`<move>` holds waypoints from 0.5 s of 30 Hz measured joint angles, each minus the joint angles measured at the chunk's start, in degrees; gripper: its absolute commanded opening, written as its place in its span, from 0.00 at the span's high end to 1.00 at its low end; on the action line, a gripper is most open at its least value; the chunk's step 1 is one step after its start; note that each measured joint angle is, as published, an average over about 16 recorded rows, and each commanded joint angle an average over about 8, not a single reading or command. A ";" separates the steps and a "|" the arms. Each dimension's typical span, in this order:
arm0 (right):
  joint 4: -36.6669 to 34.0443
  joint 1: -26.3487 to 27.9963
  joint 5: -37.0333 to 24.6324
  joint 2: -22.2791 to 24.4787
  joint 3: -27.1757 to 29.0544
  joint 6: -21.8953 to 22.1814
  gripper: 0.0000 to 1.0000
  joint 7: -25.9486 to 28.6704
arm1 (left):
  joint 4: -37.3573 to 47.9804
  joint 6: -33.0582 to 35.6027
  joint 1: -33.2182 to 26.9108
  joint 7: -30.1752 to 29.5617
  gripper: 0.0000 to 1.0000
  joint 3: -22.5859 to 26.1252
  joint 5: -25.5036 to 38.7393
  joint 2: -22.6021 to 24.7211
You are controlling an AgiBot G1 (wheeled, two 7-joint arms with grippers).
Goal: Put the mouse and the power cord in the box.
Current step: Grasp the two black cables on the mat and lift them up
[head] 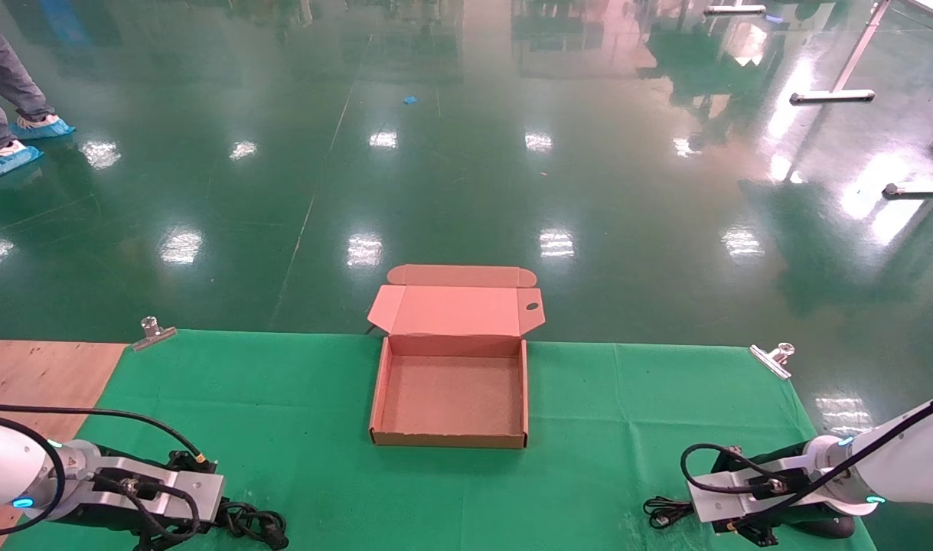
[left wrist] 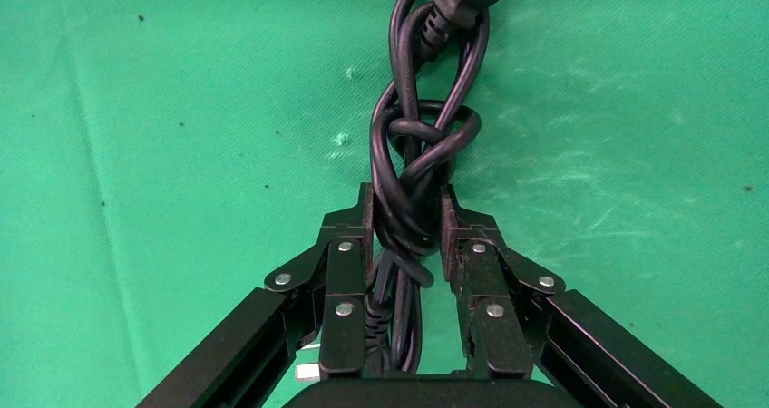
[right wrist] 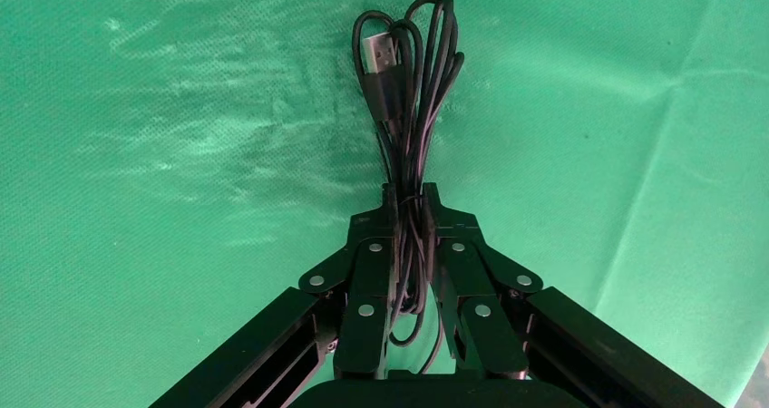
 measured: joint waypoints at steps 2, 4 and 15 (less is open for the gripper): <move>0.01 0.28 0.10 0.21 0.07 -0.46 1.00 -0.08 | 0.06 0.55 -0.25 -0.02 1.00 -0.03 -0.04 -0.12; 0.04 0.68 0.22 0.48 0.15 -1.06 1.00 -0.18 | 0.09 1.25 -0.60 -0.05 1.00 -0.06 -0.09 -0.27; 0.84 5.50 1.36 2.82 0.95 -6.95 1.00 -1.18 | 0.26 9.79 -4.75 -0.42 1.00 -0.28 -0.40 -1.61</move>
